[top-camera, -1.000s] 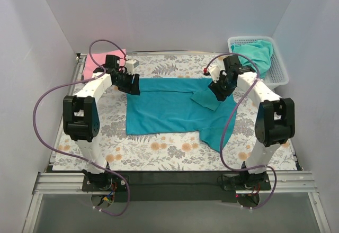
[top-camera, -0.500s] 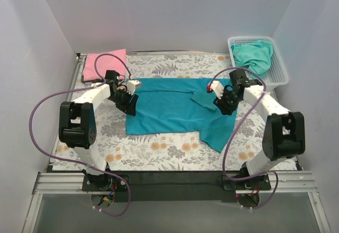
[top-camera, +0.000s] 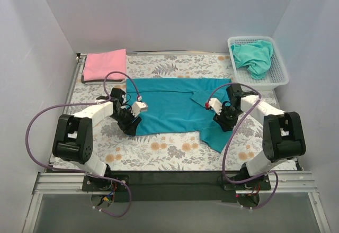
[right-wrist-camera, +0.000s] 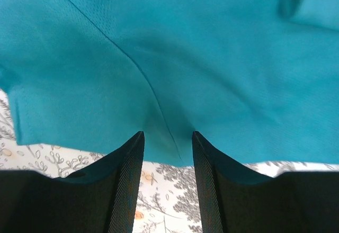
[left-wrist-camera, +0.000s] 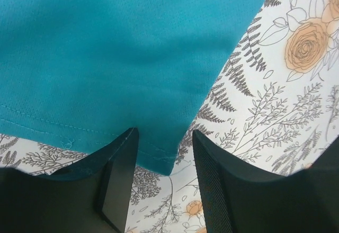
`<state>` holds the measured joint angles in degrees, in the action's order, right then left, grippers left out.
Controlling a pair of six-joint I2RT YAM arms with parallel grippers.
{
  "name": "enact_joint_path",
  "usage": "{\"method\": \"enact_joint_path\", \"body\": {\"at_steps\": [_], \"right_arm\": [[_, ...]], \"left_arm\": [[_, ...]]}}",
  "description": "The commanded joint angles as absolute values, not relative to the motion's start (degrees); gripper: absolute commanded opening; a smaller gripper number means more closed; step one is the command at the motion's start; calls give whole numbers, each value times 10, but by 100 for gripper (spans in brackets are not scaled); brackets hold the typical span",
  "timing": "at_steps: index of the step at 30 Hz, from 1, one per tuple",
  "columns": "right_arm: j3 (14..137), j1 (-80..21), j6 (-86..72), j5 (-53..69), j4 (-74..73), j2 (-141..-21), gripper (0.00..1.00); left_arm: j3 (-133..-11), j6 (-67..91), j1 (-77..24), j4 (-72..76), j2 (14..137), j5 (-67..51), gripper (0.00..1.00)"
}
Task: Fold and stack the t-shirts
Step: Fold the tshirt
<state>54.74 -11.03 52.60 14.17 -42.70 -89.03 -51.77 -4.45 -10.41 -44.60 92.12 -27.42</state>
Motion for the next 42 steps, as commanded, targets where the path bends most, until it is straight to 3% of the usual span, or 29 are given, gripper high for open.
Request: {"method": "enact_joint_path", "body": {"at_steps": [1,9,19,28,42], "right_arm": [[506,-124,519,114,-398,-904,42],[469,-126,555,76,-429,-848,40],[506,-127,590,136,-474,-755,46],[454,-142,605,110,-405,-768,50],[342,-174,599,76,-326,-776,49]], "left_arm": [[-477,-62,-110,-417,887,-221,43],[-420,-105,-107,-452,826,-179,41],[-483,-98,-87,-484,788,-251,46],[-465,-123,-87,-489,769,-246,47],[-394,-89,-98,-393,802,-216,47]]}}
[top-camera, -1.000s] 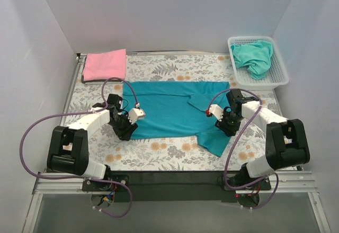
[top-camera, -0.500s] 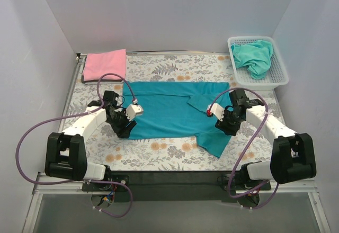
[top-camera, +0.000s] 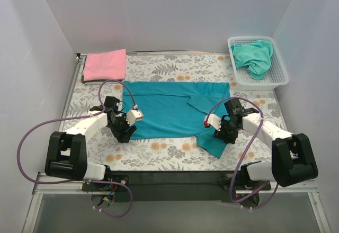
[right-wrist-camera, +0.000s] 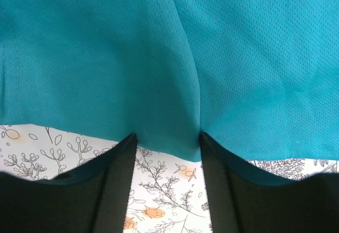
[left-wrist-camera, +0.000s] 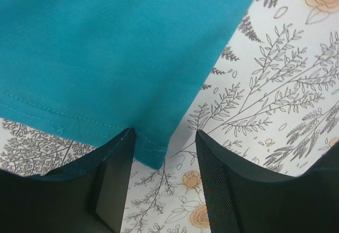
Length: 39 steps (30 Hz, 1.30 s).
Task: Fold and stack the t-shirts
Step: Fold the tshirt
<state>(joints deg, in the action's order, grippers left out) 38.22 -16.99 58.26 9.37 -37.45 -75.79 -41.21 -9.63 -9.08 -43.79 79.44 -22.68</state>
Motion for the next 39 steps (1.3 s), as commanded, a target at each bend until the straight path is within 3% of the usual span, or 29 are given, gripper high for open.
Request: {"method": "enact_joint_path", "body": {"at_steps": [1,3,8,11,13,24,39], "right_arm": [[338,-175,598,73,-321,-779,45],[330,-176,593,67,-313,-780,40],[318,-177,583,52,-308,-775,2],[322,-177,577,48,-322,-757,1],[329,-177,571,52,-338,-738,1],[406,-176,556,85,-444,-664,1],[604,-116,577,112,-453,-818,1]], "left_arm": [[-389,-84,-99,-386,805,-211,47],[-373,-85,-102,-372,807,-200,43],[-353,-101,-103,-373,798,-187,26],[-354,-115,-103,-401,783,-187,5],[-359,-122,-103,-422,763,-192,0],[-446,-141,-80,-544,712,-254,0],[-634,-70,-14,-483,869,-287,0]]}}
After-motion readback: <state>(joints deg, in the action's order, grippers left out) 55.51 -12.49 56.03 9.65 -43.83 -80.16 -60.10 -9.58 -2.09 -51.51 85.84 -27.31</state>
